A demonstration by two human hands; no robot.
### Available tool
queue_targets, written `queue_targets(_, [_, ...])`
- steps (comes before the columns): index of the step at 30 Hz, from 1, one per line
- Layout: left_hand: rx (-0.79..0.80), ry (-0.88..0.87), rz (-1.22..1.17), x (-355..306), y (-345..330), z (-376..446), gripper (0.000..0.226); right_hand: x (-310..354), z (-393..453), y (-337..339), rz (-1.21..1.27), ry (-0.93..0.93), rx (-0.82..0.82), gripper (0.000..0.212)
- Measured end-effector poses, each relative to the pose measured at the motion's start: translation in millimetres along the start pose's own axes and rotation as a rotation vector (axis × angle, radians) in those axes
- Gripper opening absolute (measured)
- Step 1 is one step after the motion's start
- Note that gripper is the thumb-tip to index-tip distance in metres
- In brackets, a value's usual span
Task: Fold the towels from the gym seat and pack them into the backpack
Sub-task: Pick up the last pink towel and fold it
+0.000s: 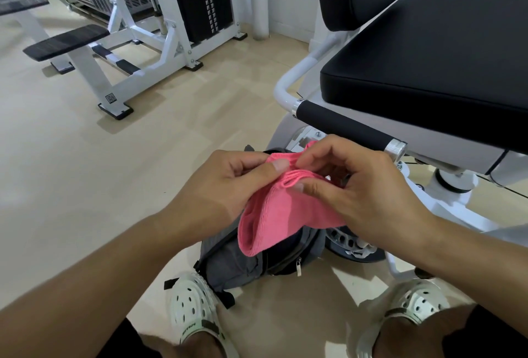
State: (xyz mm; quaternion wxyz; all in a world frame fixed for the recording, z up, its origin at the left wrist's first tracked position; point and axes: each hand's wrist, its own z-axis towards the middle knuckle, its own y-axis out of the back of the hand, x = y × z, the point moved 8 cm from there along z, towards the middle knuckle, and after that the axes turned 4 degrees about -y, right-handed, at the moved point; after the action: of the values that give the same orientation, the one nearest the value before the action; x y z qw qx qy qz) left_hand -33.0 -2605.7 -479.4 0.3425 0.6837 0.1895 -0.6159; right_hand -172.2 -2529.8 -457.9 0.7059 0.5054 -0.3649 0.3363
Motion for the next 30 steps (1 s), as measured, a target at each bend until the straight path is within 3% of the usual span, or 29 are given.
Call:
queue_targets(7, [0.016,-0.056,0.048,-6.3,-3.1,-2.9,0.037,-3.5,-1.3,0.9,0.017,-0.041,-0.004,0.025])
queue_targets(13, [0.079,0.002,0.092,-1.3,4.9,-0.7,0.03,-5.3,1.9,-5.3,-0.287,-0.012,0.095,0.059])
queue_targets(19, [0.131,0.014,0.169,3.4,14.8,1.1,0.03,-17.4,-1.8,-18.8,-0.587,-0.048,0.304,0.041])
queue_targets(22, [0.1,0.007,0.192,3.6,22.1,3.0,0.031,-32.8,-2.9,-18.7,-0.509,-0.187,0.359,0.034])
queue_targets(27, [0.059,0.007,0.216,8.2,25.9,6.1,0.03,-32.8,-0.4,-15.3,-0.396,-0.25,0.41,0.027])
queue_targets(30, [0.096,0.011,0.193,10.9,16.5,6.0,0.03,-25.4,-2.7,-22.9,-0.19,-0.264,0.429,0.035])
